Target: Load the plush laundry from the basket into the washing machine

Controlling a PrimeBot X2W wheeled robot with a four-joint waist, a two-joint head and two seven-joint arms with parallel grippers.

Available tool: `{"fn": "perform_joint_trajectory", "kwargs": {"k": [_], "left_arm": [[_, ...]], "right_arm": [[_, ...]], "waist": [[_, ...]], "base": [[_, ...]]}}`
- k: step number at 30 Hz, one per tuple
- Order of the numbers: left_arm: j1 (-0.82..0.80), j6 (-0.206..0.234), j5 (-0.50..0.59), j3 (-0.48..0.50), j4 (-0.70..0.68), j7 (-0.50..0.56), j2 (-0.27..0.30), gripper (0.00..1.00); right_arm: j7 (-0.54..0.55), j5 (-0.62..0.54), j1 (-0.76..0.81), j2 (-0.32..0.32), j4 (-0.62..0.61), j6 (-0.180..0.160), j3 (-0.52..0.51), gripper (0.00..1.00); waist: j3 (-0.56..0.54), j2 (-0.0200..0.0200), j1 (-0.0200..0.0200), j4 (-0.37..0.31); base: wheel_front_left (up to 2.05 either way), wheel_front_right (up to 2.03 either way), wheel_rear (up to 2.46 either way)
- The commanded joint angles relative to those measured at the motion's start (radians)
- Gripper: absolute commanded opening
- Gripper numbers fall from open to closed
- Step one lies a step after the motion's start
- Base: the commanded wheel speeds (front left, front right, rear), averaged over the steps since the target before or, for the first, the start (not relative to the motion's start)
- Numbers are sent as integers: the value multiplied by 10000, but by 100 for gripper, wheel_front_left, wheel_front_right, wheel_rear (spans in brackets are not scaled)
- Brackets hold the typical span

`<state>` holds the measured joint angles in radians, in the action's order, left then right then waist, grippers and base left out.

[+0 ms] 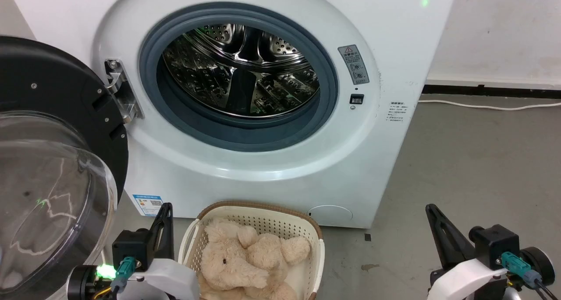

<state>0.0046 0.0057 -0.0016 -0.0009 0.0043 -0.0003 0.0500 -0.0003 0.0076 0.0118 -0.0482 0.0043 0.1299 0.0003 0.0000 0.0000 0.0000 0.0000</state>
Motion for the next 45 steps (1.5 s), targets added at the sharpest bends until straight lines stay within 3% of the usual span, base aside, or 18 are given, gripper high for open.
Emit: {"fn": "perform_joint_trajectory", "kwargs": {"k": [1, 40, 41, 45], "left_arm": [[-46, -57, 16, 9, -43, 3, 3, 0], [-46, -57, 16, 9, -43, 3, 3, 0], [0, 0, -2, -2, 0, -1, 0, 100], [13, 7, -42, -27, 4, -23, -2, 100]], "right_arm": [[3, -76, -118, -20, -43, 8, -3, 0], [3, -76, -118, -20, -43, 8, -3, 0], [-1, 2, 0, 0, 0, 0, 0, 100], [-21, 47, 14, 0, 18, 0, 11, 100]], "waist": [[0, 0, 0, 0], [0, 0, 0, 0], [0, 0, 0, 0], [1, 0, 0, 2]], "base": [[0, 0, 0], [0, 0, 0], [0, 0, 0], [0, 0, 0]]}}
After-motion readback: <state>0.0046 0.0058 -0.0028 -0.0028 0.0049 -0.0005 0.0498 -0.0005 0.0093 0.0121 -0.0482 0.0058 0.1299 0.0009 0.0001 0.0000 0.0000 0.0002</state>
